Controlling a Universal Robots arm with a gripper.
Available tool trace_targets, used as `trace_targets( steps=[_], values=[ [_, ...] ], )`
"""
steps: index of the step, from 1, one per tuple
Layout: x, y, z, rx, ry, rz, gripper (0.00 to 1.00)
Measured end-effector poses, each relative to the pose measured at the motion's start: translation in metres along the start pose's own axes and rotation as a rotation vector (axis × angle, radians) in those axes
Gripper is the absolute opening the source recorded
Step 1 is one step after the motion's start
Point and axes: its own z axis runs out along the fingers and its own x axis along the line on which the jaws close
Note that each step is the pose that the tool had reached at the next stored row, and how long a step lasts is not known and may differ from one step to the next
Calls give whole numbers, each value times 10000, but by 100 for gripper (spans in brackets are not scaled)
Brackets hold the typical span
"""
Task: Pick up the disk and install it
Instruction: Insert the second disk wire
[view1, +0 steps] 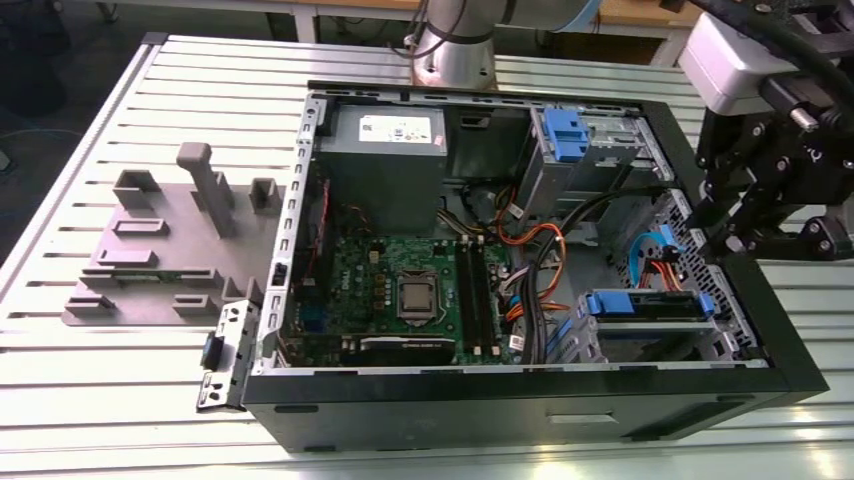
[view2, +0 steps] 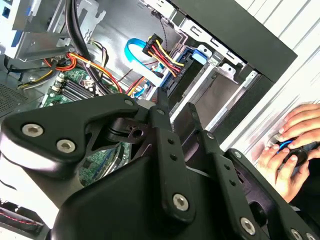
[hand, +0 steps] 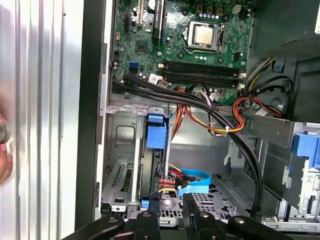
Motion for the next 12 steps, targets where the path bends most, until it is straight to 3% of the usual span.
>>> trace_targets(
  steps=[12],
  values=[
    [4,6,49,-13,-1,0,33]
  ],
)
